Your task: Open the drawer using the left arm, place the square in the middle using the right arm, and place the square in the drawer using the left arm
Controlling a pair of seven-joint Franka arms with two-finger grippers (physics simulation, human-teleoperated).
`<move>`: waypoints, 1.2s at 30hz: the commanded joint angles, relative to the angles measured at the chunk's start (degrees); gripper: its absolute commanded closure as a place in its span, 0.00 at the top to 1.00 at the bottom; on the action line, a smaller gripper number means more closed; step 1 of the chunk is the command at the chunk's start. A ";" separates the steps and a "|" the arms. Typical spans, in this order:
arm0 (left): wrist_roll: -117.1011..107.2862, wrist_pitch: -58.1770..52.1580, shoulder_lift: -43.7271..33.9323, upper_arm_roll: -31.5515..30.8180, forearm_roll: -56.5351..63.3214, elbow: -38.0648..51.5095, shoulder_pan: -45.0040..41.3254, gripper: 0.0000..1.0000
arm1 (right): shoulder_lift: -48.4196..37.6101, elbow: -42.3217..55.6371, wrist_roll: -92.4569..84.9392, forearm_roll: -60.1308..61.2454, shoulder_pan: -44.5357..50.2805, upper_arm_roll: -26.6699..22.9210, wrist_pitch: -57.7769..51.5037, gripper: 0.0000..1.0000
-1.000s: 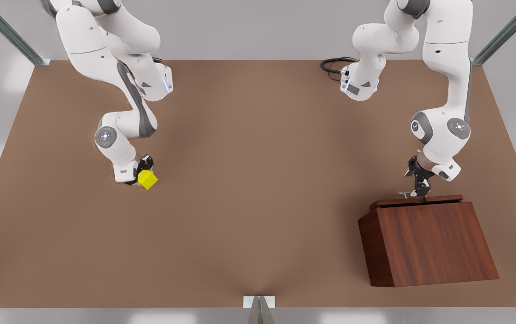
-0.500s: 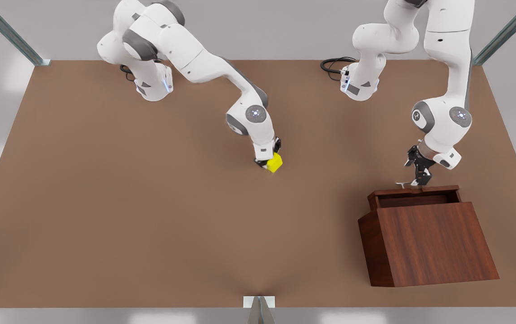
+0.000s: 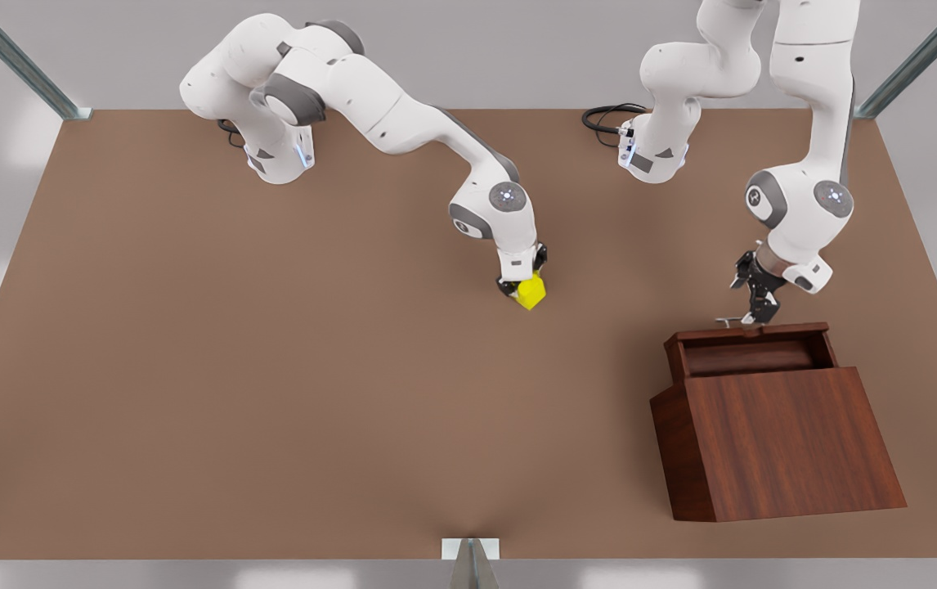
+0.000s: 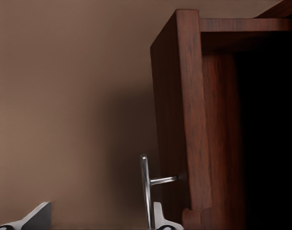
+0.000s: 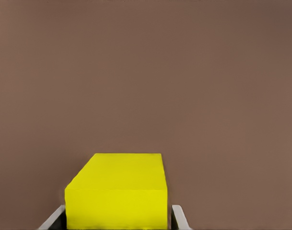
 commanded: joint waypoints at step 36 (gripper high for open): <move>68.65 -28.61 19.51 -28.84 17.60 34.97 -23.50 1.00 | -36.52 4.57 -23.01 3.88 -56.64 -5.36 -46.75 1.00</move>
